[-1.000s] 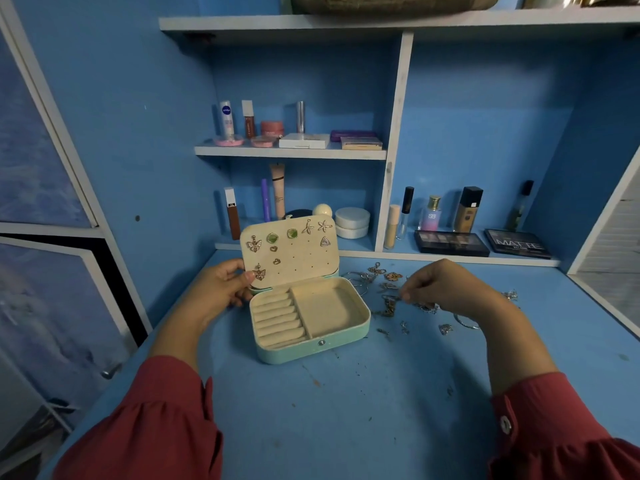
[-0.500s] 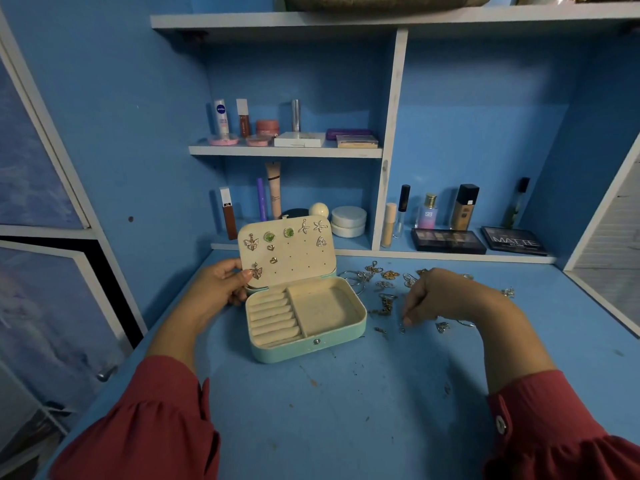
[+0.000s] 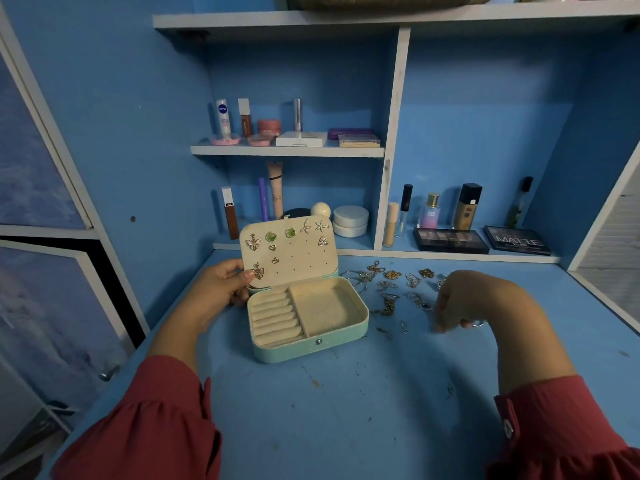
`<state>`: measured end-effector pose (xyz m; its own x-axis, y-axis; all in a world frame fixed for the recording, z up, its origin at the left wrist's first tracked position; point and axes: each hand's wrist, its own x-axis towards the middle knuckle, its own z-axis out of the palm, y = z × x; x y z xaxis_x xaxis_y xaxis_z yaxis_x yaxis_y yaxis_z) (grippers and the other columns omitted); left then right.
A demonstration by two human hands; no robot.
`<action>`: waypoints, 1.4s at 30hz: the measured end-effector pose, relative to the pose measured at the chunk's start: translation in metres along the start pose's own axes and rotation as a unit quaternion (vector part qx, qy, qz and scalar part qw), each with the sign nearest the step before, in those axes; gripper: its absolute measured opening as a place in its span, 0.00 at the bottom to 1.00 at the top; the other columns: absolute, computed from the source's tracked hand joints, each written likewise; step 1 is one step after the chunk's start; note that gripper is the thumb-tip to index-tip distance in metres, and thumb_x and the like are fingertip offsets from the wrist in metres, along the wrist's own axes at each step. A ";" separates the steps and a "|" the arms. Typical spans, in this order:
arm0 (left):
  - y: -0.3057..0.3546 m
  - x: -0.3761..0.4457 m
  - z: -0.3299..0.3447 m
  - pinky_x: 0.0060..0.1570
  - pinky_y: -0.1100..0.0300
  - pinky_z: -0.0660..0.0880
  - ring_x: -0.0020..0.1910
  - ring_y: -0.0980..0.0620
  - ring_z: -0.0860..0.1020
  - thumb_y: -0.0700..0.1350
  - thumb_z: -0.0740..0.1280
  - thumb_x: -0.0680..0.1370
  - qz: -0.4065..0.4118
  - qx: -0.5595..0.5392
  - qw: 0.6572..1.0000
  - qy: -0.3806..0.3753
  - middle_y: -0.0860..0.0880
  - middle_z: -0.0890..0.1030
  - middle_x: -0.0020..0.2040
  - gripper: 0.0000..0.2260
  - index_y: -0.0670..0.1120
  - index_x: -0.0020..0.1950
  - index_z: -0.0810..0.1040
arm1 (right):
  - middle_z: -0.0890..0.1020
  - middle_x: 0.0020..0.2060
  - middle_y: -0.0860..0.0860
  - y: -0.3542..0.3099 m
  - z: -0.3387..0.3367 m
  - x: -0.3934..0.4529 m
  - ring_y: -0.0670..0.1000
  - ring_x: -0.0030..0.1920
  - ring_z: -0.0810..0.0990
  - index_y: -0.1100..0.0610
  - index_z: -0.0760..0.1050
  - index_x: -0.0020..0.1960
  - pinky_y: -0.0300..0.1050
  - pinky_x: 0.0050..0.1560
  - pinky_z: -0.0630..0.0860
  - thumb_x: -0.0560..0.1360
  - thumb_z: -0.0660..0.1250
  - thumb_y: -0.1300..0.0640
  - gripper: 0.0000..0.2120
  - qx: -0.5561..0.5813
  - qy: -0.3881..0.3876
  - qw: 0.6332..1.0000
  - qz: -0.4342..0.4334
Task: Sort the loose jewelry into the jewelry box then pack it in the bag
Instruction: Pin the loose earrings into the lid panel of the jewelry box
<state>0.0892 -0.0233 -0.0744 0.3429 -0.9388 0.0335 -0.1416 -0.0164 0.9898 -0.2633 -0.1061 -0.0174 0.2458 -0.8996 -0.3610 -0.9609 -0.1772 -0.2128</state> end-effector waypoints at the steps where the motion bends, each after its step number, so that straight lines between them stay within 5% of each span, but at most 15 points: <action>1: 0.000 0.000 0.000 0.27 0.67 0.70 0.27 0.58 0.72 0.36 0.62 0.80 -0.001 0.000 1.000 -0.001 0.44 0.80 0.41 0.07 0.43 0.52 0.79 | 0.82 0.33 0.50 -0.001 0.001 0.000 0.45 0.31 0.77 0.59 0.83 0.46 0.35 0.30 0.70 0.67 0.77 0.55 0.10 -0.003 -0.009 1.000 0.000; 4: 0.001 -0.001 0.000 0.27 0.67 0.70 0.26 0.58 0.71 0.36 0.62 0.80 -0.003 -0.005 1.000 -0.005 0.44 0.80 0.42 0.07 0.42 0.53 0.79 | 0.82 0.30 0.50 -0.002 0.003 0.001 0.44 0.27 0.77 0.61 0.84 0.45 0.35 0.28 0.71 0.67 0.77 0.58 0.08 0.005 -0.010 1.000 -0.006; 7: 0.001 -0.002 0.000 0.27 0.67 0.69 0.26 0.59 0.71 0.36 0.62 0.80 -0.001 -0.013 1.000 -0.006 0.46 0.80 0.40 0.07 0.43 0.52 0.79 | 0.85 0.39 0.56 -0.001 0.003 0.007 0.51 0.36 0.81 0.58 0.84 0.43 0.42 0.38 0.79 0.69 0.75 0.61 0.03 0.068 0.015 0.997 -0.034; 10: 0.001 -0.001 0.000 0.27 0.67 0.68 0.26 0.59 0.70 0.36 0.62 0.80 -0.001 -0.012 1.000 -0.006 0.48 0.80 0.38 0.07 0.43 0.52 0.79 | 0.85 0.38 0.57 -0.005 0.006 0.010 0.52 0.37 0.80 0.55 0.84 0.40 0.50 0.45 0.81 0.69 0.75 0.61 0.03 0.189 0.069 0.975 -0.090; 16: 0.000 0.001 -0.002 0.29 0.65 0.68 0.26 0.58 0.71 0.36 0.62 0.80 -0.003 -0.008 1.000 -0.011 0.47 0.80 0.37 0.07 0.44 0.51 0.80 | 0.83 0.34 0.52 -0.044 0.025 0.014 0.45 0.32 0.80 0.59 0.81 0.42 0.34 0.35 0.79 0.73 0.71 0.65 0.02 0.436 0.114 0.878 -0.165; 20: -0.001 0.001 -0.003 0.30 0.65 0.68 0.27 0.58 0.70 0.36 0.62 0.80 -0.006 -0.014 1.000 -0.015 0.48 0.81 0.37 0.07 0.43 0.52 0.80 | 0.82 0.33 0.57 -0.066 0.041 0.023 0.49 0.33 0.82 0.65 0.78 0.43 0.36 0.36 0.80 0.75 0.67 0.68 0.03 0.618 0.044 0.770 -0.156; 23: -0.001 0.001 -0.003 0.29 0.66 0.68 0.27 0.57 0.70 0.36 0.62 0.80 -0.007 -0.025 1.000 -0.015 0.49 0.82 0.36 0.08 0.43 0.52 0.80 | 0.82 0.33 0.58 -0.073 0.045 0.029 0.51 0.33 0.82 0.65 0.78 0.43 0.37 0.37 0.81 0.74 0.67 0.68 0.03 0.650 0.026 0.744 -0.154; 32: 0.000 0.002 -0.003 0.31 0.64 0.68 0.26 0.58 0.70 0.36 0.62 0.80 -0.007 -0.029 0.999 -0.019 0.51 0.83 0.35 0.08 0.43 0.51 0.79 | 0.79 0.30 0.52 -0.097 0.053 0.039 0.47 0.30 0.73 0.57 0.80 0.39 0.34 0.28 0.72 0.74 0.70 0.62 0.06 0.603 0.111 0.774 -0.161; 36: 0.000 0.003 -0.003 0.31 0.64 0.68 0.27 0.57 0.70 0.36 0.62 0.80 -0.010 -0.028 0.999 -0.019 0.50 0.83 0.36 0.08 0.44 0.52 0.80 | 0.79 0.31 0.44 -0.107 0.057 0.046 0.41 0.33 0.74 0.50 0.80 0.36 0.33 0.37 0.70 0.73 0.72 0.59 0.09 0.539 0.188 0.801 -0.182; 42: 0.000 0.002 -0.003 0.31 0.65 0.68 0.27 0.57 0.70 0.36 0.62 0.80 -0.006 -0.025 0.999 -0.020 0.51 0.82 0.36 0.08 0.44 0.51 0.80 | 0.81 0.36 0.44 -0.113 0.059 0.056 0.40 0.37 0.76 0.53 0.82 0.42 0.27 0.38 0.72 0.75 0.70 0.61 0.05 0.556 0.181 0.786 -0.200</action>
<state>0.0927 -0.0245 -0.0737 0.3068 -0.9516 0.0168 -0.0900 -0.0115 0.9959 -0.1335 -0.1131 -0.0675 0.2531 -0.9513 0.1759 -0.0605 -0.1970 -0.9785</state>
